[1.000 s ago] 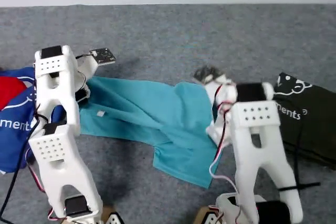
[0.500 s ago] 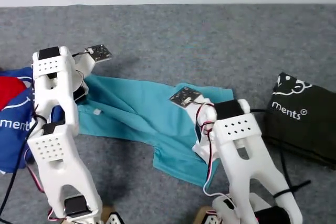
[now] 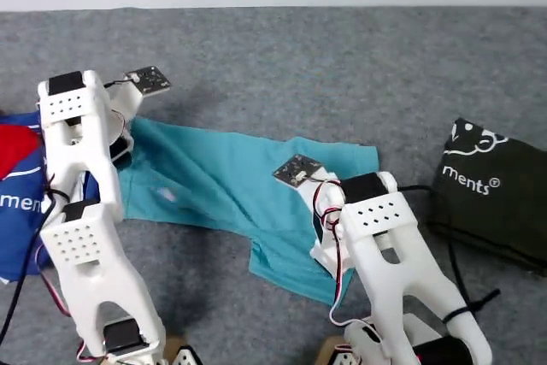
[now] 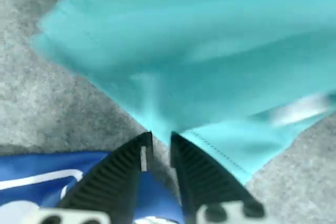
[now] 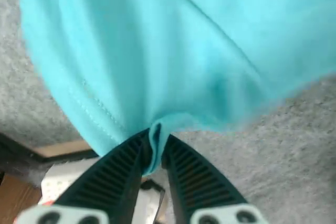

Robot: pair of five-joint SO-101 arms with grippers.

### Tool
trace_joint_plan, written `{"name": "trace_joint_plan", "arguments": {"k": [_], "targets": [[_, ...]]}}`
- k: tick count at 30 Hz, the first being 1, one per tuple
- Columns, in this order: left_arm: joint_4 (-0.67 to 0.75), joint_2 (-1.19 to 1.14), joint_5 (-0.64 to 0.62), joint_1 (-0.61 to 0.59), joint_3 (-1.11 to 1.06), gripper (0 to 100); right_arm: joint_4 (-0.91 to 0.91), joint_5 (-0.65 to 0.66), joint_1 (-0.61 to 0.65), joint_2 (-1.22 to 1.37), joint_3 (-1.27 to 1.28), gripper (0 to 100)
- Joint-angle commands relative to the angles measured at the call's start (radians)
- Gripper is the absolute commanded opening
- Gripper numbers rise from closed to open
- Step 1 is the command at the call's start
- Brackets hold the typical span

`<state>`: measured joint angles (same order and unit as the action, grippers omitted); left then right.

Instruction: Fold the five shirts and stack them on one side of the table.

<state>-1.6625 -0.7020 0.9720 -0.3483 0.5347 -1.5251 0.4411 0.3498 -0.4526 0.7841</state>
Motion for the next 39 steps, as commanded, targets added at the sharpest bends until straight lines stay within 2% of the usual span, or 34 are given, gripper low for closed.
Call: {"name": "trace_joint_plan", "arguments": {"k": [1,4,9,13,19,25,33,39], "targets": [[-0.054,0.075,0.009,-0.011,0.064,9,-0.070,-0.060,0.004,-0.035,-0.083,17.5],[-0.092,0.077,0.008,-0.009,0.120,9,-0.142,-0.110,0.007,-0.035,-0.175,24.0],[-0.091,0.075,-0.003,-0.037,0.239,9,-0.199,-0.109,0.007,-0.025,-0.368,23.4],[-0.091,0.071,-0.046,-0.035,0.277,9,-0.156,-0.110,0.001,-0.022,-0.465,23.3],[-0.087,0.066,-0.064,-0.008,0.105,9,0.002,-0.115,0.001,-0.002,-0.443,20.6],[-0.008,0.064,-0.075,0.051,-0.087,9,0.036,-0.114,-0.004,0.094,-0.468,16.9],[0.009,0.063,-0.078,0.118,-0.125,9,0.036,-0.117,-0.165,0.134,-0.493,16.6],[0.046,0.003,-0.078,0.135,-0.150,9,0.030,-0.117,-0.228,0.108,-0.493,16.6]]}}
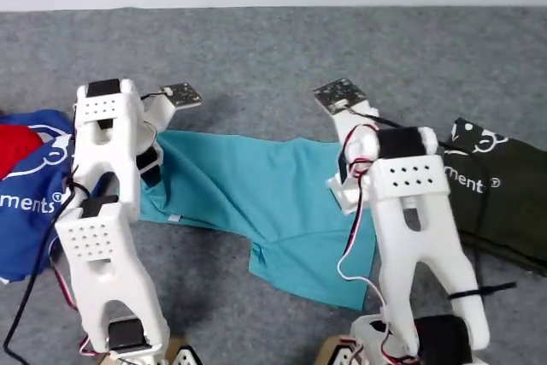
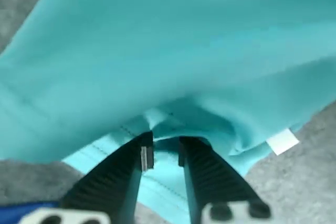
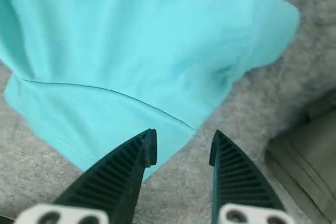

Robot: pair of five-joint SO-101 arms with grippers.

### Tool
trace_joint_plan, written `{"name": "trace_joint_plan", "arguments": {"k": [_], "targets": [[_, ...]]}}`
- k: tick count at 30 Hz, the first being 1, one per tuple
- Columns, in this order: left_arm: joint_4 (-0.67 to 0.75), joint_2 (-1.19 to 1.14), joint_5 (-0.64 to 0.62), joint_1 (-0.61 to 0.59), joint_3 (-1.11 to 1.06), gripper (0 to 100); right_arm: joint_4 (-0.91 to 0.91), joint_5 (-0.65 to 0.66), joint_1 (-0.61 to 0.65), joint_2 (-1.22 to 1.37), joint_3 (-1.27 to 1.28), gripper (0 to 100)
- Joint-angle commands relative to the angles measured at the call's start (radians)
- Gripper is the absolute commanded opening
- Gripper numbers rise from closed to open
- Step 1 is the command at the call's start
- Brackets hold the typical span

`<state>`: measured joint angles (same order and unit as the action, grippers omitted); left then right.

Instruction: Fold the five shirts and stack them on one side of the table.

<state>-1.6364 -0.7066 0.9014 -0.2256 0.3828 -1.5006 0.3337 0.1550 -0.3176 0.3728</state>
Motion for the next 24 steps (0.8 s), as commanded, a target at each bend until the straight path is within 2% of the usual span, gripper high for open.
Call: {"name": "trace_joint_plan", "arguments": {"k": [1,5,14,24], "targets": [[0.017,0.005,-0.008,0.014,0.005,9,0.004,-0.009,-0.035,-0.030,-0.081,16.6],[-0.048,0.043,-0.008,0.012,0.015,9,0.004,-0.009,-0.035,-0.045,-0.077,16.6],[-0.117,0.015,-0.005,0.003,-0.001,1,0.004,-0.006,-0.033,-0.050,-0.078,16.6],[-0.118,0.141,-0.008,-0.075,-0.002,1,0.002,-0.003,-0.033,-0.073,-0.077,16.5]]}}
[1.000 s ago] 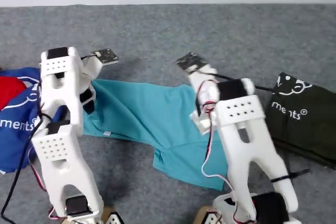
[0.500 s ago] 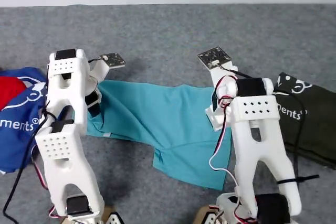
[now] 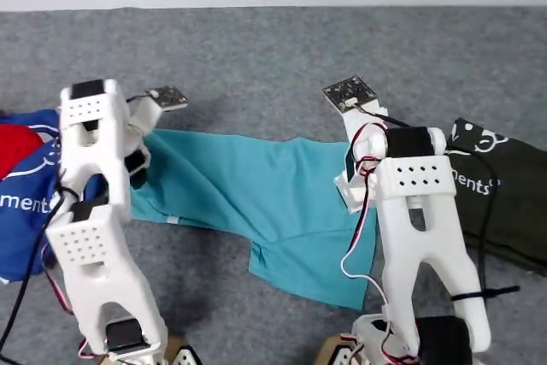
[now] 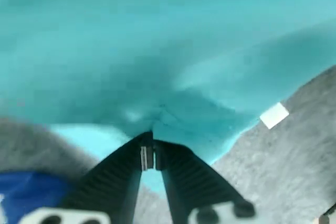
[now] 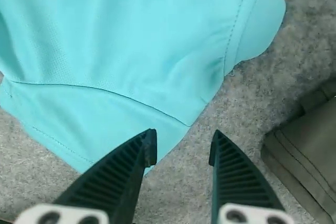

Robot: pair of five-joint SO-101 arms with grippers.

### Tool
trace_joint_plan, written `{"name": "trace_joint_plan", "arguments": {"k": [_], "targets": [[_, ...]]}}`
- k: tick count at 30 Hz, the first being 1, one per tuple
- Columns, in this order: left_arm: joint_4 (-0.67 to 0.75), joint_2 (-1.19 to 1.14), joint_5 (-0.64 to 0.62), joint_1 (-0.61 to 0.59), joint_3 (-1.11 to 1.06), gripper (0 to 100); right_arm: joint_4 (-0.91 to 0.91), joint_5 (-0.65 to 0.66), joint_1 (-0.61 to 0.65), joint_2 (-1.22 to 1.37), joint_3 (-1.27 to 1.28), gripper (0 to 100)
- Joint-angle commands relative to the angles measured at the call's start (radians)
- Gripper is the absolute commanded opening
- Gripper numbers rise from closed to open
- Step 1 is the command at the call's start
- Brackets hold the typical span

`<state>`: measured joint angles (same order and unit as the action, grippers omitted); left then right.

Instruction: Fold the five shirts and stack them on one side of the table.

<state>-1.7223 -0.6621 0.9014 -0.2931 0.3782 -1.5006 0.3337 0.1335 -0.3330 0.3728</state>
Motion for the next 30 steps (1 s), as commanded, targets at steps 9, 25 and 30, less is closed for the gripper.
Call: {"name": "trace_joint_plan", "arguments": {"k": [9,25,30], "targets": [[-0.031,0.166,-0.087,0.037,0.001,10,0.002,-0.008,-0.005,-0.058,-0.077,16.5],[0.017,0.078,-0.110,0.077,-0.137,10,-0.013,-0.005,-0.010,-0.058,-0.077,16.5],[0.061,0.049,-0.112,0.048,-0.136,10,-0.025,-0.003,-0.012,-0.058,-0.077,16.5]]}}
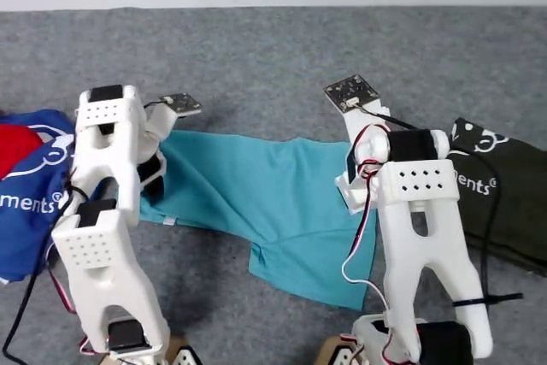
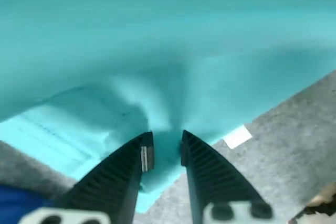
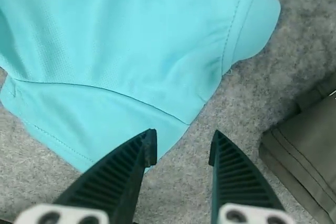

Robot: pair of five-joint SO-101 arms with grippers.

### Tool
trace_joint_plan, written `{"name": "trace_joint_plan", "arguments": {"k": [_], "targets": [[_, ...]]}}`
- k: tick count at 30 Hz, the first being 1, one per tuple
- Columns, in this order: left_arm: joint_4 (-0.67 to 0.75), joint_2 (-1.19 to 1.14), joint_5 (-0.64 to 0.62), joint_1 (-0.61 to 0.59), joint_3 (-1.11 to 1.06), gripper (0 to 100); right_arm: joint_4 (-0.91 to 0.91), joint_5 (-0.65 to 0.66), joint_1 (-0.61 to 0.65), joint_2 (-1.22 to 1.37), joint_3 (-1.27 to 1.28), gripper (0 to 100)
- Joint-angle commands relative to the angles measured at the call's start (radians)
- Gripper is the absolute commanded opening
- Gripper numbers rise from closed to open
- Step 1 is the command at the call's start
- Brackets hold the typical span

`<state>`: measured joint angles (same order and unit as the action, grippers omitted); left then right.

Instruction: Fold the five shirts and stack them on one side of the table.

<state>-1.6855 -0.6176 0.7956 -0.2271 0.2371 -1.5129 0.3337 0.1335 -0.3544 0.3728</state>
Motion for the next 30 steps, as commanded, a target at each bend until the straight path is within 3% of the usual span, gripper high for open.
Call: {"name": "trace_joint_plan", "arguments": {"k": [1,6,11,18,30], "targets": [[0.025,0.005,-0.006,-0.020,0.005,10,-0.013,-0.003,-0.012,-0.036,-0.077,16.5],[0.014,0.006,-0.003,-0.020,0.005,0,-0.012,-0.003,-0.012,-0.036,-0.077,16.5],[-0.069,0.008,0.052,-0.032,0.007,0,-0.015,-0.003,-0.012,-0.038,-0.080,16.5],[-0.066,0.130,0.054,-0.129,0.007,0,-0.013,-0.002,-0.008,-0.038,-0.081,16.5],[-0.063,0.310,-0.002,-0.146,-0.091,8,-0.013,-0.002,-0.004,-0.038,-0.083,16.5]]}}
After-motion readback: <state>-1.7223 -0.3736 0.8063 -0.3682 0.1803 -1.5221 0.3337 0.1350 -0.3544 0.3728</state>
